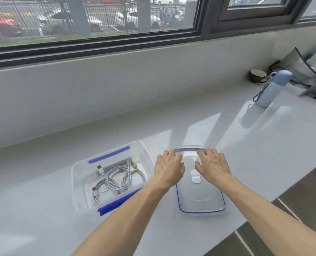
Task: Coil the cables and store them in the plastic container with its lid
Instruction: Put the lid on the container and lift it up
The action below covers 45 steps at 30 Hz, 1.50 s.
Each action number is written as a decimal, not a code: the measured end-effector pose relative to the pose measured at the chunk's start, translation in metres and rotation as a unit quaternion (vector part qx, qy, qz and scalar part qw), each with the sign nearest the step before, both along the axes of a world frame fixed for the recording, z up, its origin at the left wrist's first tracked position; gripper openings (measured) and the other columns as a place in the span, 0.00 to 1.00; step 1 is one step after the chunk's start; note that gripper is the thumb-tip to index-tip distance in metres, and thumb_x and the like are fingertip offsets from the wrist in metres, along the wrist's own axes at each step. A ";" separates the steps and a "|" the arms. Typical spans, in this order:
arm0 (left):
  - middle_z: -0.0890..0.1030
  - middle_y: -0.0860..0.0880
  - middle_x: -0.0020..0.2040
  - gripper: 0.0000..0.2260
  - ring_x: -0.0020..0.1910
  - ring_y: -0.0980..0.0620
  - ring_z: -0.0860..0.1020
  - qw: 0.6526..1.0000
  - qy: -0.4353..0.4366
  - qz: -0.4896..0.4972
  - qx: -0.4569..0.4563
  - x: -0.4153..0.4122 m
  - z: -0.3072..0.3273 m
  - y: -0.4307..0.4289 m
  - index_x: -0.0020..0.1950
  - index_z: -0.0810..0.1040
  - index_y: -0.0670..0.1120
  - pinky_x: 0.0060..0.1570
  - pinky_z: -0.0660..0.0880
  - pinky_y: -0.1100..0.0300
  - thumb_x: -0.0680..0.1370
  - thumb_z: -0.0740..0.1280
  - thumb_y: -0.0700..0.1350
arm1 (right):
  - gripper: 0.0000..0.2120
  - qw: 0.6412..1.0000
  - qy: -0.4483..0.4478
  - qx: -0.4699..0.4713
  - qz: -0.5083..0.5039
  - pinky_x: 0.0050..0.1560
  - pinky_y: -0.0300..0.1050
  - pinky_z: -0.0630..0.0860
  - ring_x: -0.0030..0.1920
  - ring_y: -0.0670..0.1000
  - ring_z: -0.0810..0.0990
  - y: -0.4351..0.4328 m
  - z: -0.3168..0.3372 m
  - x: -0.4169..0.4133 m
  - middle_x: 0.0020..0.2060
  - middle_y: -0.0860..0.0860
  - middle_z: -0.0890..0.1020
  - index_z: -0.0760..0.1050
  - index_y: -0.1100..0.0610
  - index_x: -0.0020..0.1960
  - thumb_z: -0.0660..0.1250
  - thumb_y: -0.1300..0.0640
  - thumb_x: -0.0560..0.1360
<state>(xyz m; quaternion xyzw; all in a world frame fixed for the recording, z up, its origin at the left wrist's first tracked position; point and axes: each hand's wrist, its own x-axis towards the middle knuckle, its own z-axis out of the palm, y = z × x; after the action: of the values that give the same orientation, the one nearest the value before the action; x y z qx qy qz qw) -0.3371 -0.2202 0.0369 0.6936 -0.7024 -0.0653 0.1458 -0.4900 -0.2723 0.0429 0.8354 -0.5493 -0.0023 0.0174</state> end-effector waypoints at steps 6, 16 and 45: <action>0.73 0.42 0.57 0.12 0.57 0.41 0.70 0.995 -0.007 0.023 0.095 -0.034 -0.031 -0.013 0.57 0.73 0.43 0.48 0.67 0.50 0.78 0.57 0.45 | 0.18 0.995 0.040 0.068 -0.053 0.52 0.47 0.65 0.58 0.55 0.71 -0.006 -0.031 -0.051 0.56 0.53 0.74 0.69 0.55 0.64 0.54 0.49 0.78; 0.70 0.41 0.55 0.08 0.52 0.41 0.70 0.979 0.031 0.115 0.165 -0.031 -0.058 -0.013 0.53 0.71 0.40 0.42 0.70 0.51 0.76 0.56 0.36 | 0.17 0.990 0.033 0.117 -0.075 0.51 0.48 0.66 0.56 0.56 0.71 -0.015 -0.068 -0.064 0.55 0.54 0.73 0.67 0.56 0.64 0.54 0.54 0.77; 0.72 0.46 0.56 0.14 0.51 0.49 0.76 0.917 0.313 0.238 -0.073 0.049 0.068 -0.030 0.63 0.72 0.47 0.54 0.72 0.58 0.78 0.60 0.43 | 0.11 0.855 -0.510 -0.001 0.094 0.42 0.43 0.72 0.37 0.56 0.75 -0.052 0.104 0.038 0.38 0.56 0.78 0.77 0.59 0.57 0.66 0.63 0.75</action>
<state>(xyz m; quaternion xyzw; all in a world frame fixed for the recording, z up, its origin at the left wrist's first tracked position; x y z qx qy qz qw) -0.2881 -0.2503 0.1048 0.7719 -0.4379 -0.1908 0.4195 -0.4517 -0.3238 0.1472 0.7673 -0.3998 0.4262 -0.2641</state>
